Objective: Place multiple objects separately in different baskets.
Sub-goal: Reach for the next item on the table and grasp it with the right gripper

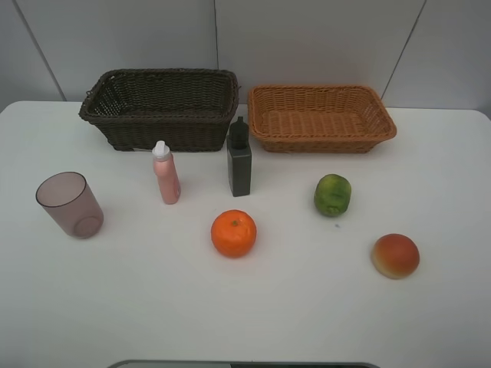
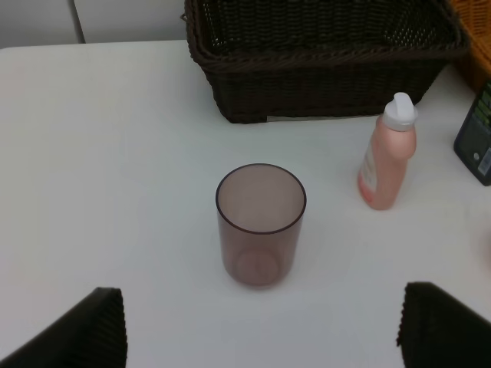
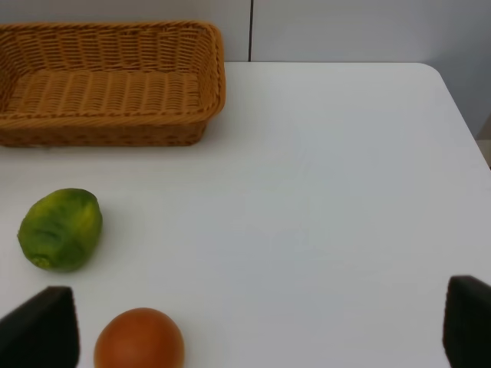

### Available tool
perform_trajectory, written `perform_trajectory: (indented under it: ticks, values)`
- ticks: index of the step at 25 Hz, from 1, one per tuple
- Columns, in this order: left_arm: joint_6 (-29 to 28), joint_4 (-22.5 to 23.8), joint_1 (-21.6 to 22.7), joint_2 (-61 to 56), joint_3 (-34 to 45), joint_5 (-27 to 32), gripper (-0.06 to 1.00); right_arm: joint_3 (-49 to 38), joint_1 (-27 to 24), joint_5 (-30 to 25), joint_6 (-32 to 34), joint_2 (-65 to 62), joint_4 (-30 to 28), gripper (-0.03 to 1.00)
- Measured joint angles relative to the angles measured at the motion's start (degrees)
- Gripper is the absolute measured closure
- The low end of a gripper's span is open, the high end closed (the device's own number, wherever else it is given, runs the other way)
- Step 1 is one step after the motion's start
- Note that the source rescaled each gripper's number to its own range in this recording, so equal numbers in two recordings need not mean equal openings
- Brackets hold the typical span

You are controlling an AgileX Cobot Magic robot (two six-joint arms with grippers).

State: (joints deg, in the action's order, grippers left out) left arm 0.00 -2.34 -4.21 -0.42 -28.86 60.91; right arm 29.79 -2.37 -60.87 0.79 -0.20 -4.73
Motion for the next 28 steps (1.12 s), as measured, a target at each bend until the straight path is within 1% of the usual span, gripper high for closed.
perform_trajectory:
  ticks: [28]
  values:
    - [0.0, 0.0, 0.0, 0.0, 0.0, 0.0, 0.03, 0.0, 0.0, 0.0, 0.0, 0.0, 0.0, -0.03]
